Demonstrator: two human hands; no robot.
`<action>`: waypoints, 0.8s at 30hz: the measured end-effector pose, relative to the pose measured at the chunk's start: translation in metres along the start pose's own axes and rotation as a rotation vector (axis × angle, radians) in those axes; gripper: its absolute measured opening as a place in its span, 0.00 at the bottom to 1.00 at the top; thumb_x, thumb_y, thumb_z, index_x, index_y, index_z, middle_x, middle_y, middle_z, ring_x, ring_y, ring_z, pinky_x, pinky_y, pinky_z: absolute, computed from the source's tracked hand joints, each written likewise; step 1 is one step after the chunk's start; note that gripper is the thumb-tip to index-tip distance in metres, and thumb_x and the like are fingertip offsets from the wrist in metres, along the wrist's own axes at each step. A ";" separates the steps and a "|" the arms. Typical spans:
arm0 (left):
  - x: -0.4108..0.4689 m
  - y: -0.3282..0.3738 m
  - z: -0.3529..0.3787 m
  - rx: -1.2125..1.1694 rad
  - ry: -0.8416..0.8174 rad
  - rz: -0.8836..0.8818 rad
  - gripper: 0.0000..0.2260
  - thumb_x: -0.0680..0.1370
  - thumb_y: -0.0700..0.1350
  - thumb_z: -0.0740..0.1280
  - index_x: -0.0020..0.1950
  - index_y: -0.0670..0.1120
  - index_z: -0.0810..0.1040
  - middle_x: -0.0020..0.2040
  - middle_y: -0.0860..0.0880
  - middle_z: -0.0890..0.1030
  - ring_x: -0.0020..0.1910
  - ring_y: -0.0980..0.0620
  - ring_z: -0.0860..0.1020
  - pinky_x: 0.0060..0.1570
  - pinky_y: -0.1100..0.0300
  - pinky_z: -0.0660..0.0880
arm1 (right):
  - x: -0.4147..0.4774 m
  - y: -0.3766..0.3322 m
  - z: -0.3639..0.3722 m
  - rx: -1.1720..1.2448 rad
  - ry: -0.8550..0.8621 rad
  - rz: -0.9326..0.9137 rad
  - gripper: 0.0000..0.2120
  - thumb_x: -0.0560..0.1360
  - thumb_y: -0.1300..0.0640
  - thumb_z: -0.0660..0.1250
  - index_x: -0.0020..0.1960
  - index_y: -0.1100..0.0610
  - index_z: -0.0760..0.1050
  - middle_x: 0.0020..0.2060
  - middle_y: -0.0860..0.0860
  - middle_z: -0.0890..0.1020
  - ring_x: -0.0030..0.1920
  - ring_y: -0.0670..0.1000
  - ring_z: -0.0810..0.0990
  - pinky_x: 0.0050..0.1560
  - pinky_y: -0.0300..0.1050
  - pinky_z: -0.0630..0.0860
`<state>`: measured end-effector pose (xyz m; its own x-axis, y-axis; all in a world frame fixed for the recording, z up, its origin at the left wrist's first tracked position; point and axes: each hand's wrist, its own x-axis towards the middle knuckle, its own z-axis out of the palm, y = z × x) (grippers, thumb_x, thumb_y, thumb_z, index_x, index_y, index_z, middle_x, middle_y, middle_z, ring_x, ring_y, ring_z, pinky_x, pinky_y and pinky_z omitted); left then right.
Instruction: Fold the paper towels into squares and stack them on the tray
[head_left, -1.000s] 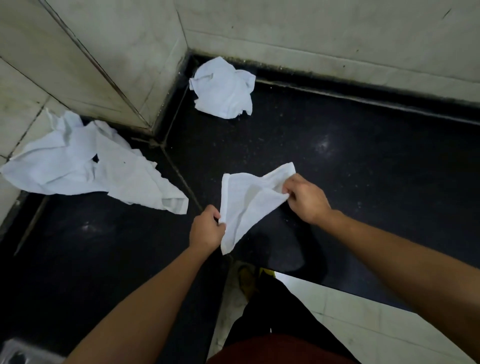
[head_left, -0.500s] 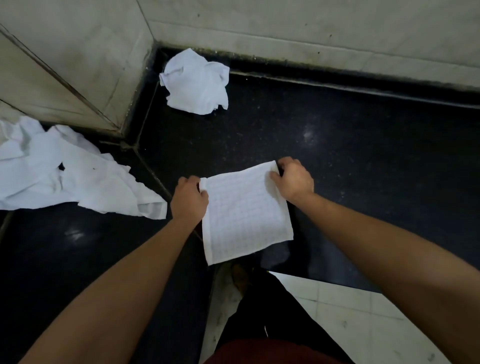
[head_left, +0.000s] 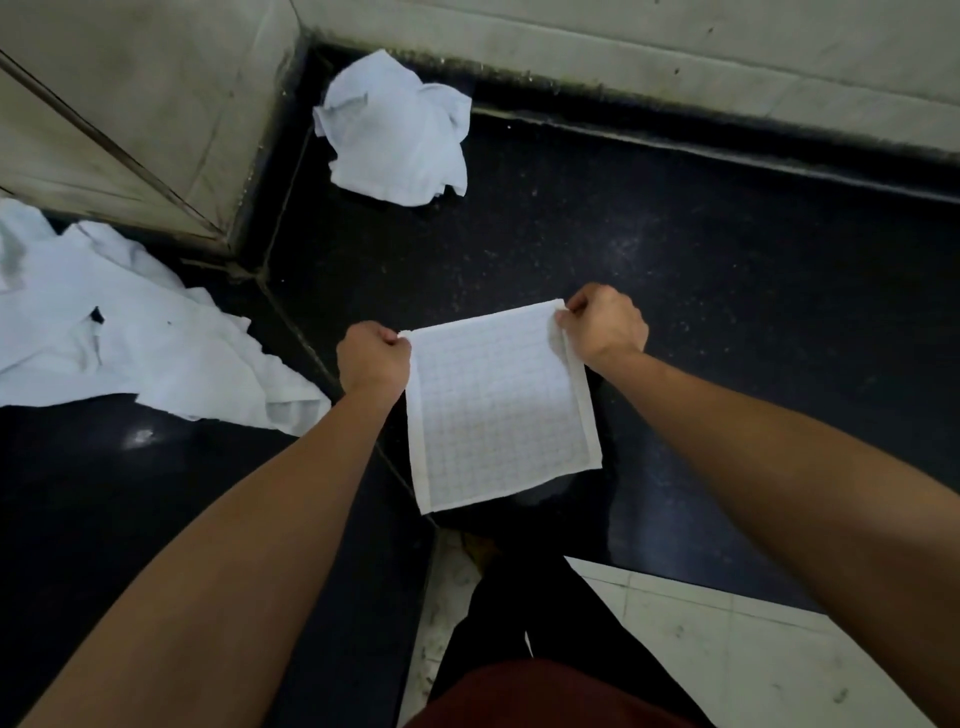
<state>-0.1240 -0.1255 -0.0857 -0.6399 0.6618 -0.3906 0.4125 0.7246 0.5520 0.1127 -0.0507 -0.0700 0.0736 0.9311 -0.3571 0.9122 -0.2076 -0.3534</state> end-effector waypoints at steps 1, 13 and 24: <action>0.000 0.000 -0.001 0.026 0.020 0.030 0.02 0.76 0.41 0.69 0.47 0.44 0.78 0.43 0.46 0.81 0.42 0.49 0.81 0.42 0.57 0.78 | 0.000 -0.001 0.000 -0.024 0.012 -0.021 0.08 0.77 0.50 0.66 0.53 0.51 0.76 0.48 0.51 0.82 0.47 0.54 0.80 0.44 0.46 0.72; -0.097 -0.046 -0.006 0.451 -0.385 0.614 0.02 0.78 0.44 0.63 0.47 0.47 0.75 0.44 0.51 0.76 0.41 0.53 0.74 0.38 0.60 0.70 | -0.089 0.040 0.014 -0.083 -0.295 -0.419 0.08 0.76 0.54 0.65 0.52 0.54 0.79 0.49 0.51 0.82 0.48 0.54 0.80 0.48 0.47 0.76; -0.146 -0.077 -0.004 0.538 -0.352 0.848 0.08 0.76 0.48 0.65 0.51 0.45 0.77 0.51 0.50 0.74 0.51 0.51 0.73 0.46 0.58 0.73 | -0.140 0.102 0.006 -0.343 -0.178 -0.710 0.17 0.71 0.45 0.71 0.57 0.50 0.77 0.54 0.47 0.76 0.56 0.51 0.73 0.37 0.43 0.71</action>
<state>-0.0648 -0.2789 -0.0684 0.1791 0.9463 -0.2693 0.9230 -0.0669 0.3789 0.1930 -0.2043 -0.0616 -0.6089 0.7385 -0.2894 0.7920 0.5462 -0.2725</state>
